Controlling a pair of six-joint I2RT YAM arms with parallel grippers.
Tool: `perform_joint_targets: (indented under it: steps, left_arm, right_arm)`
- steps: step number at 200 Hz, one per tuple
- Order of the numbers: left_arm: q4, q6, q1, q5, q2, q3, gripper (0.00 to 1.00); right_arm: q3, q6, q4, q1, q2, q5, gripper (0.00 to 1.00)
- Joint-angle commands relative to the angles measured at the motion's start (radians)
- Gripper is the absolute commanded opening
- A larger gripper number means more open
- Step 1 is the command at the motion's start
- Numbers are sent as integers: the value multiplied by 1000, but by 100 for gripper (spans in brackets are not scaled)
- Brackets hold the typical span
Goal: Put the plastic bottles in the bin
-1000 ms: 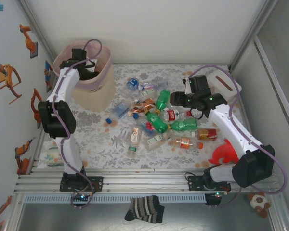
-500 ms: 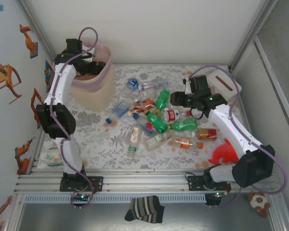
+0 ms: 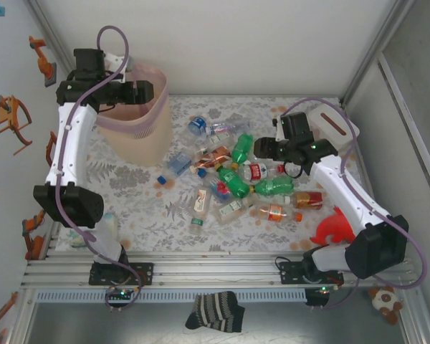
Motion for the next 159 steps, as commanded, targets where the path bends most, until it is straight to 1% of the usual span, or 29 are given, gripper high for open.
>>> perform_joint_targets:
  steps: [1,27,56,86,130,159]
  left_arm:
    - [-22,-27,-2,30,-35,-39,82]
    - [-21,-51,-21,31,-90,-79,80]
    - [-15,-81,-91,-37,-178,-166,80]
    - [16,-144,-209,-117,-273,-293,78]
    - [117,-295,-386,-242,-419,-578,77]
    - [157,-401,-490,-378,-467,-720,75]
  right_arm:
    - [3,10,-20,9,9,1,69]
    - [8,6,-19,9,19,-3,69]
    - [5,8,-7,9,34,-6,69]
    - [4,15,9,8,55,-27,69]
    - [5,20,19,10,76,-69,69]
    - [-11,20,21,10,74,-76,69]
